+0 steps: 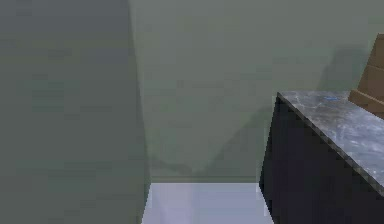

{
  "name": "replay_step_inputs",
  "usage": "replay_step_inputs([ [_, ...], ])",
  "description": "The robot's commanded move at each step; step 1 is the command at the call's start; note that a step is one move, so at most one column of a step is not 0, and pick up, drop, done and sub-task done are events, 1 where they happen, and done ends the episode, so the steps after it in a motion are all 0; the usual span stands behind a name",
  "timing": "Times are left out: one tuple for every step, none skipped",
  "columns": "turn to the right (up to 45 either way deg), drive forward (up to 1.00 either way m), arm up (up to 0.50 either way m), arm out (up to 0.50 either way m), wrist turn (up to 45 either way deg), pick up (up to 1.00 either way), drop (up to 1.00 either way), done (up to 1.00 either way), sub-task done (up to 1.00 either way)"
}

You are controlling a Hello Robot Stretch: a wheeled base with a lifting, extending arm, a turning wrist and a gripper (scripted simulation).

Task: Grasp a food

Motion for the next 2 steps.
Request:
replay_step_inputs([
  [0.0,0.00,0.10,0.00,0.0,0.00,0.00,0.00,0.00],
  [0.0,0.00,0.00,0.00,0.0,0.00,0.00,1.00,0.00],
])
